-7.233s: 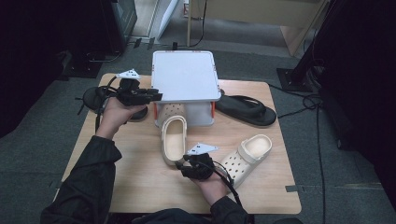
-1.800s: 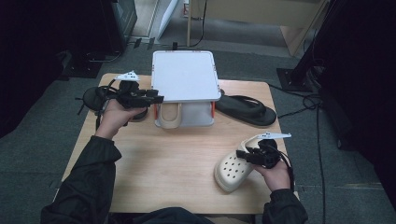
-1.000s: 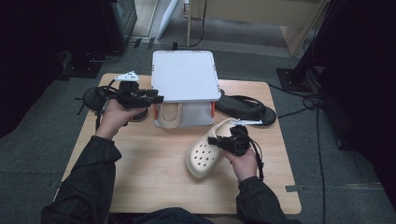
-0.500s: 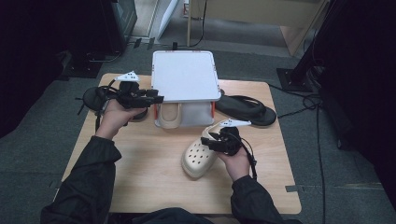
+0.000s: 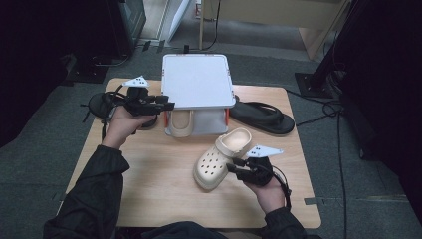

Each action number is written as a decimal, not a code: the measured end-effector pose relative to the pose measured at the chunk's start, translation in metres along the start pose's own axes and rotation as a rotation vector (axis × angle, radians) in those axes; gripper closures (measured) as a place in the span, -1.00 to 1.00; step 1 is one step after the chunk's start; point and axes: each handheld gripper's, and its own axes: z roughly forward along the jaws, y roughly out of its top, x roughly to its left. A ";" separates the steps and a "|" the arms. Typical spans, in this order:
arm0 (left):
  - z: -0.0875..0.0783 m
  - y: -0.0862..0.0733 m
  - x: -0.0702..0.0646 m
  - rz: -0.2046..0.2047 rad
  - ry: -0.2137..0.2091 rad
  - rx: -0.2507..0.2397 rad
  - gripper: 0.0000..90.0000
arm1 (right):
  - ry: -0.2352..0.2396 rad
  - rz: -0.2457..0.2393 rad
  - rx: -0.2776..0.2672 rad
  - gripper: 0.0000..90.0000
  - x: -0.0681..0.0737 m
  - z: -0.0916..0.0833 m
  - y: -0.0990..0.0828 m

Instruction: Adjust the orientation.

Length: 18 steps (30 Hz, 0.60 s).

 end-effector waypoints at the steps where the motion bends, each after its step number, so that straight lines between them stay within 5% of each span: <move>1: 0.000 0.000 0.000 -0.001 0.000 0.000 0.19 | 0.013 -0.005 0.016 0.41 0.002 0.002 -0.004; 7: 0.000 0.000 0.000 -0.001 -0.002 -0.002 0.19 | 0.045 -0.093 0.066 0.39 0.016 0.018 -0.013; 18: 0.001 0.000 0.000 0.004 0.002 -0.005 0.19 | 0.053 -0.094 0.074 0.44 0.018 0.035 -0.009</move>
